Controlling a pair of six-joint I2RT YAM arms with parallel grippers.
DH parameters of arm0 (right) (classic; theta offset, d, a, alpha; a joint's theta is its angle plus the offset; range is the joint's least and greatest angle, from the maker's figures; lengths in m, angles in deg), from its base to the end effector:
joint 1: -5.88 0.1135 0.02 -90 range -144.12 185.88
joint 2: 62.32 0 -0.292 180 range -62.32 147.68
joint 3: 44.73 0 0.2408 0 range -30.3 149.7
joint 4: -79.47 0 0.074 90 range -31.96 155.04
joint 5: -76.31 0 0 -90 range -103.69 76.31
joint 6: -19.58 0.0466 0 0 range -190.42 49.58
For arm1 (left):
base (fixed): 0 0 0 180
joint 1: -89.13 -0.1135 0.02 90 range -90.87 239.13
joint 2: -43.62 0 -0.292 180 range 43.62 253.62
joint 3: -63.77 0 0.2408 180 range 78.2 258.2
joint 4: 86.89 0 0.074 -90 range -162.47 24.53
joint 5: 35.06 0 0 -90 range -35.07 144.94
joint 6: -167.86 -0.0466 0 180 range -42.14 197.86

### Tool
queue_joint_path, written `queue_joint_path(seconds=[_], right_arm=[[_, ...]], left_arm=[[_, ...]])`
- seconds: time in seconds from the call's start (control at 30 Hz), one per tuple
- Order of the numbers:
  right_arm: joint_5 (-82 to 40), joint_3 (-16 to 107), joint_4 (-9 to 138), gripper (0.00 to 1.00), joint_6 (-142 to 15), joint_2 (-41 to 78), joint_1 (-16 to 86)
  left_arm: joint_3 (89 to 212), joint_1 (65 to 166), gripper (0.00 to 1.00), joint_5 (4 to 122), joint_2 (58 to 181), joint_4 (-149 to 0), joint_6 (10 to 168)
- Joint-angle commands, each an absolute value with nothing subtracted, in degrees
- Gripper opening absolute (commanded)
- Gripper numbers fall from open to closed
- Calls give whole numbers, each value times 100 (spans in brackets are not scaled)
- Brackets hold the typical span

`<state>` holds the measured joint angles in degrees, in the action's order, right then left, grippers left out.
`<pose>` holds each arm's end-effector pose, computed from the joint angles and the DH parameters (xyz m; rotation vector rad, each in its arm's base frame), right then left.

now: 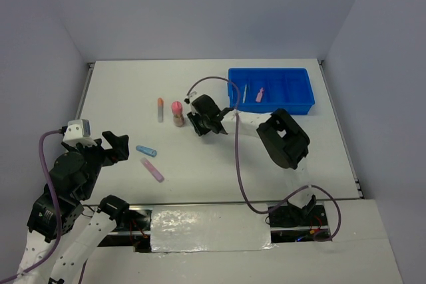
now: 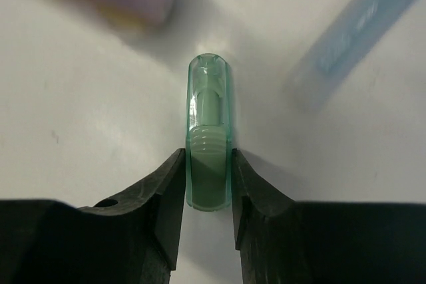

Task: Sort the stationery into containers
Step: Pick up the stationery from the center of the board, then place the stationery in the storage box.

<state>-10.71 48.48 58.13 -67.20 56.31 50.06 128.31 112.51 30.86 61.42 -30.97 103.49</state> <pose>0.3316 0.3188 0.1786 -0.8202 2.2671 0.3266 0.0278 0.0087 0.3595 -0.3413 1.6903 -0.2699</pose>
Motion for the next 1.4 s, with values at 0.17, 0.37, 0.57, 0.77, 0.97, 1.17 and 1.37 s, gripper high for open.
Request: queue_joint_path(seconds=[0.17,0.37,0.57,0.77,0.97,1.17,1.37], right_arm=[[-1492,3790,6241,18,-6225,3472,4851],[-1044,4193,5452,18,-6216,3075,3877],[-684,4985,4879,18,-6505,3769,2584],[-990,6066,4316,19,-6743,4788,1810],[-1114,6603,4079,32,-6778,5351,1643],[-1175,6691,3974,65,-6656,5370,1625],[-1070,6368,3762,69,-6366,4545,1809]], left_arm=[[12830,11234,99,3138,6120,-3415,10256],[12830,11234,99,3094,6050,-3406,10264],[12812,11251,99,3094,5971,-3423,10265],[12847,11260,99,3042,6331,-3362,10291],[12839,11260,99,3015,6384,-3380,10317],[12856,11251,99,3006,6524,-3388,10308],[12970,11190,99,2586,7086,-3222,10527]])
